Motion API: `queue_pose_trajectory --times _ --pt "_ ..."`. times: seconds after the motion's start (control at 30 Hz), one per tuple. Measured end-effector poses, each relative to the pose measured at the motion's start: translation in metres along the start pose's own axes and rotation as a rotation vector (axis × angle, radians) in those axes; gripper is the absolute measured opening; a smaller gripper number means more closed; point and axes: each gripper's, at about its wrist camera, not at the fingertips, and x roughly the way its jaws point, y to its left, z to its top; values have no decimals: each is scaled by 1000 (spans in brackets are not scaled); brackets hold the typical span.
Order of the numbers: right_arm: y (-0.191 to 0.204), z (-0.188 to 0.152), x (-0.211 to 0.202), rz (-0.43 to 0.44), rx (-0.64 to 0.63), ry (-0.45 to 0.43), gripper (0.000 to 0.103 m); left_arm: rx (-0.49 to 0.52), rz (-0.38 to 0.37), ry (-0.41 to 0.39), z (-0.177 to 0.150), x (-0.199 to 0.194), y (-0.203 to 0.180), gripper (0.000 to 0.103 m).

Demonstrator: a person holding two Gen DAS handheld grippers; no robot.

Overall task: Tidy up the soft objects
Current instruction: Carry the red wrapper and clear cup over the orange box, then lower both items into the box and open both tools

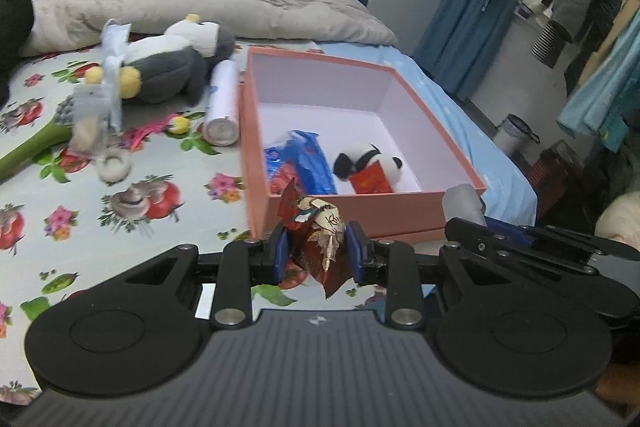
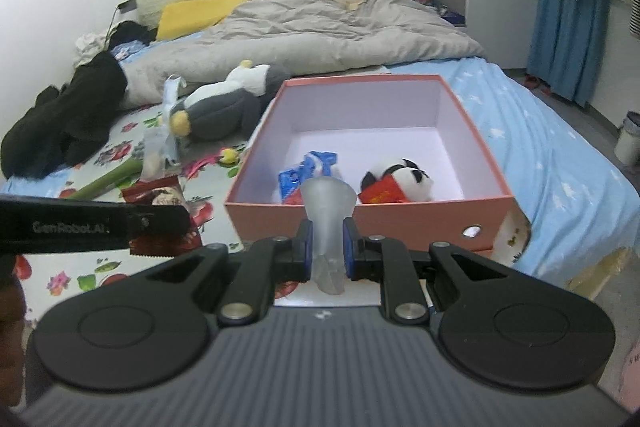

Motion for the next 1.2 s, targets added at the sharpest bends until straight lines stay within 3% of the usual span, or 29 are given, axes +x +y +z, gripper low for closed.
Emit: queue_pose_trajectory --times 0.53,0.87,1.2 --pt "-43 37 45 8 58 -15 19 30 -1 45 58 66 -26 35" --pt "-66 59 100 20 89 27 19 22 14 107 90 131 -22 35" --pt "-79 61 157 17 107 101 20 9 24 181 104 194 -6 35"
